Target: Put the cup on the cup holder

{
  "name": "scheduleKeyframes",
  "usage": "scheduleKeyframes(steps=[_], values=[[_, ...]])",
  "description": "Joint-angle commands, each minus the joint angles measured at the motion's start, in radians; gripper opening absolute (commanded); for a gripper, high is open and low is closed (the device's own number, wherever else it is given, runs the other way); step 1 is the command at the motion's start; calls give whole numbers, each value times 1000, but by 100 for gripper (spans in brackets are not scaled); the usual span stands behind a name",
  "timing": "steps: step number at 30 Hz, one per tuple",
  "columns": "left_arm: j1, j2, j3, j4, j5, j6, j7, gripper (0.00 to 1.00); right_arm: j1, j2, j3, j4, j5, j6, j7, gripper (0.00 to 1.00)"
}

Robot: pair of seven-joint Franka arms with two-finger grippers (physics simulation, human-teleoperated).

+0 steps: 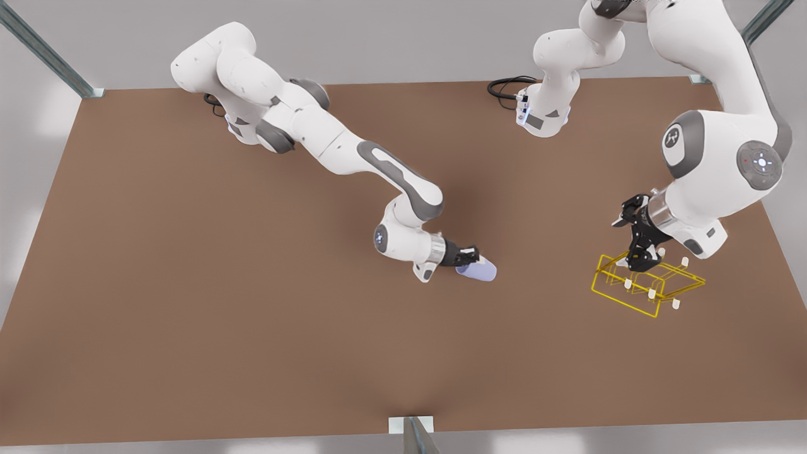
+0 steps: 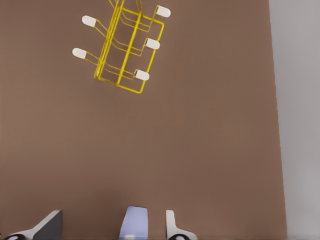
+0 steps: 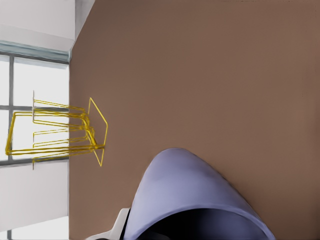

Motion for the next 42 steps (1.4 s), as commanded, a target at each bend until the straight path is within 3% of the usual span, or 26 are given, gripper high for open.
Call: scheduleKeyframes(steps=[1,5,6,7,11,15,19,21,22,23,25,26,28,30,37,40,41,42], values=[[-11,13,-34,0,6,51,-150,100,-1,29,11,25,4,104,-104,21],[-152,103,-42,1,5,149,-178,100,-5,48,38,56,5,126,-102,21],[-169,133,-41,1,6,204,-221,100,-4,44,55,54,4,136,-99,87],[-196,168,-41,4,14,263,-259,100,-2,38,55,51,4,153,-96,100],[-310,360,-39,145,123,326,-505,100,-1,-60,37,-102,-1,158,-101,100],[-342,387,-31,138,121,353,-592,100,-11,-174,-1,-248,-10,147,-107,100],[-328,357,-31,90,117,327,-631,100,-24,-482,-187,-587,-12,-125,-124,100],[-331,364,-36,84,65,333,-700,100,-62,-637,-405,-626,-384,-612,-128,100],[-342,369,-41,87,35,344,-750,100,-162,-698,-391,-595,-659,-790,-128,100],[-354,370,-44,87,34,346,-784,100,-222,-751,-371,-589,-785,-876,-127,100],[-373,370,-44,76,26,344,-832,100,-387,-863,-143,-569,-1174,-1003,30,100],[-374,367,-44,56,28,339,-830,100,-444,-909,-103,-569,-1217,-1009,71,100],[-374,350,-41,4,35,339,-818,100,-386,-909,-250,-492,-1225,-999,93,100],[-374,334,-41,-34,40,352,-813,100,-383,-915,-274,-492,-1228,-1008,76,100],[-373,344,-33,-79,57,554,-810,100,-389,-935,-291,-497,-1253,-1111,90,100],[-373,364,-34,-96,65,565,-776,100,-559,-921,-288,-510,-1188,-1080,4,100],[-373,364,-34,-106,65,565,-752,100,-682,-907,-288,-510,-1084,-1034,-199,100],[-373,361,-36,-132,65,568,-726,100,-693,-890,-291,-540,-1105,-1026,-182,100]])
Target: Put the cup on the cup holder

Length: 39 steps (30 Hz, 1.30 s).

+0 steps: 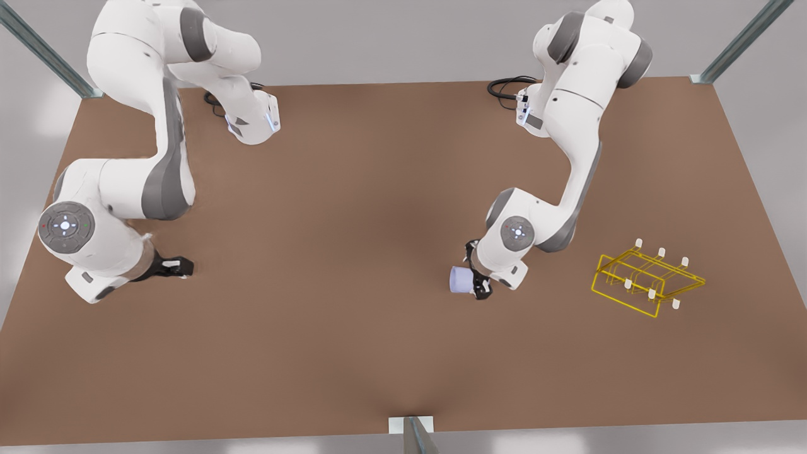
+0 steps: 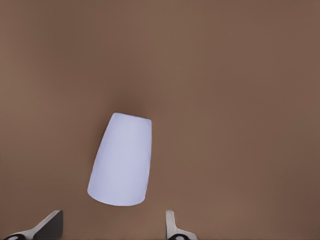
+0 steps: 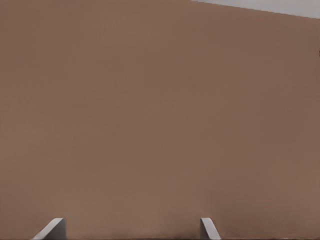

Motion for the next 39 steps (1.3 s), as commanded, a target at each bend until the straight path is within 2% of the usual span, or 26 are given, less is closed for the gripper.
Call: scheduleKeyframes(steps=[1,2,19,33,35,39], values=[[1,-4,-4,-21,4,47,-32,100,-51,21,1,-13,42,46,-106,100],[-1,-4,-4,-21,2,41,1,100,-62,26,4,-18,43,96,-106,100],[-1,114,-2,-33,120,155,109,100,-76,18,4,-18,40,87,-118,100],[-12,155,-1,-67,192,149,152,100,-111,24,2,-15,105,109,-117,100],[-24,155,1,-67,192,144,150,92,-113,22,2,-13,106,109,-117,100],[-36,161,1,-84,206,147,144,91,-111,24,2,-15,105,109,-117,100]])
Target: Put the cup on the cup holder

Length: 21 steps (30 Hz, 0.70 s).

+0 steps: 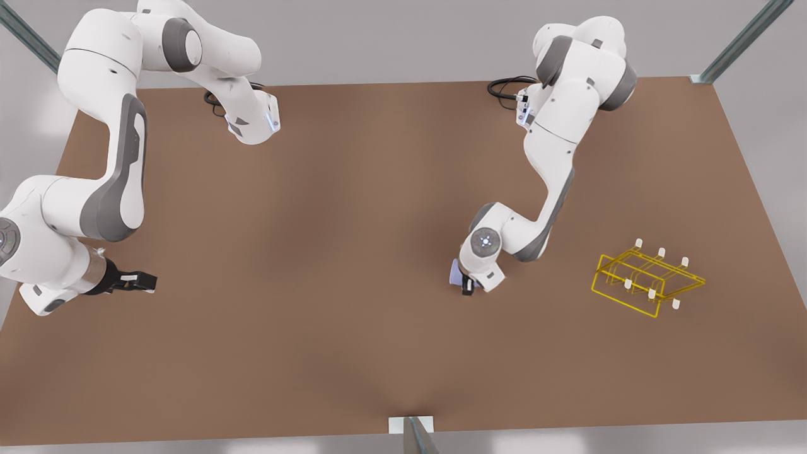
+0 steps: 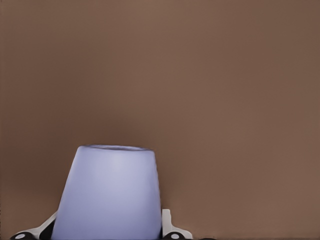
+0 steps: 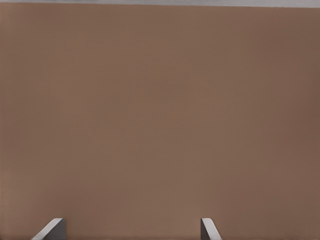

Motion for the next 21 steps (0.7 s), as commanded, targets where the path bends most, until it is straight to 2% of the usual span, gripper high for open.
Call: scheduleKeyframes(steps=[1,2,3,8,10,17,20,21], values=[[-3,2,1,-1,8,-2,32,91,2,-1,0,-1,2,2,-13,100],[-3,4,1,-1,8,0,32,90,3,-1,0,-1,2,2,-13,100],[-3,2,1,5,8,-5,35,85,3,-1,0,-1,4,2,-13,100],[2,-76,24,51,14,-10,38,84,-4,-1,1,-1,10,39,-13,100],[2,-139,50,49,113,-62,25,83,-9,-1,0,1,59,34,-13,100],[2,-346,79,38,794,-749,27,83,-36,-1,6,9,68,37,-15,100],[2,-424,79,-6,937,-944,30,83,-35,-1,6,9,68,39,-13,100],[2,-505,78,-112,985,-964,27,83,-35,-1,6,9,68,40,-13,100]])
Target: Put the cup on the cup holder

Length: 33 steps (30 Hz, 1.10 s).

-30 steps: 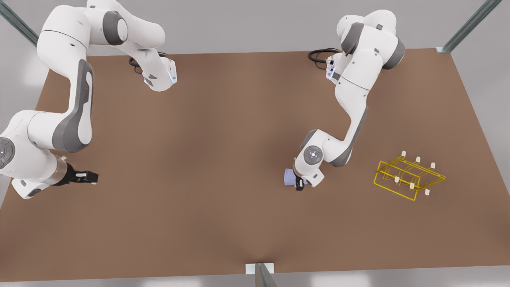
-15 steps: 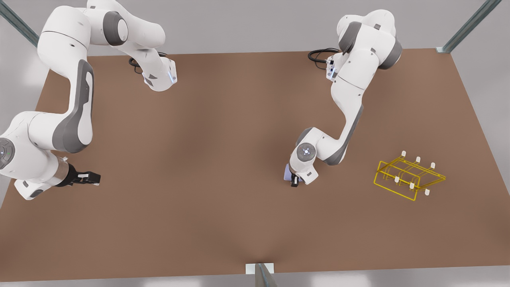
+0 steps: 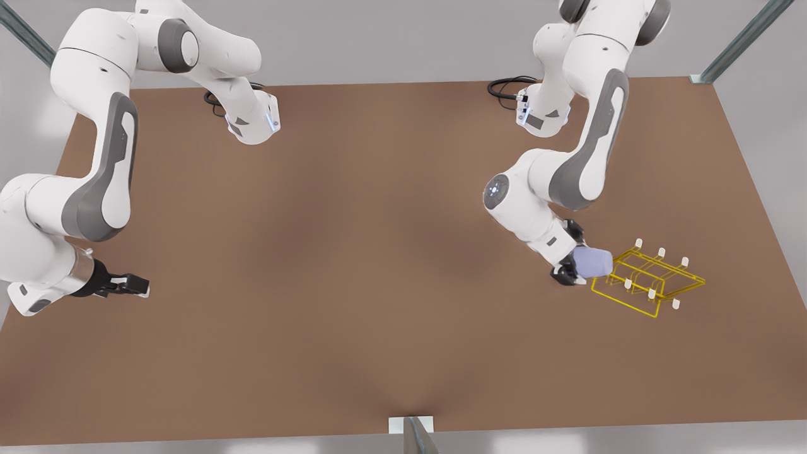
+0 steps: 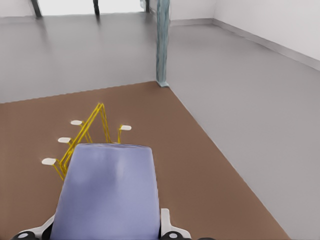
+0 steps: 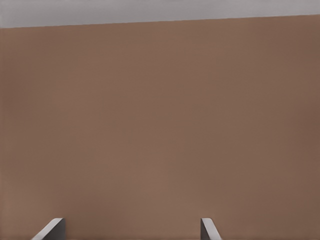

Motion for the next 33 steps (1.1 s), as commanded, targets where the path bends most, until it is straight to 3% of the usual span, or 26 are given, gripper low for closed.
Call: scheduleKeyframes(steps=[1,5,10,15,33], values=[[-1,-91,0,-98,185,-311,7,83,0,-1,0,1,3,4,-5,100],[1,-260,1,-356,318,-329,-68,83,-3,-1,0,1,5,1,-5,100],[25,-208,18,-526,433,-328,-441,83,0,-1,0,1,5,1,-5,100],[30,-56,135,-525,571,-269,-733,83,2,0,1,1,5,6,-3,100],[61,105,162,-423,585,-228,-1026,83,0,0,1,-1,-5,0,-12,100]])
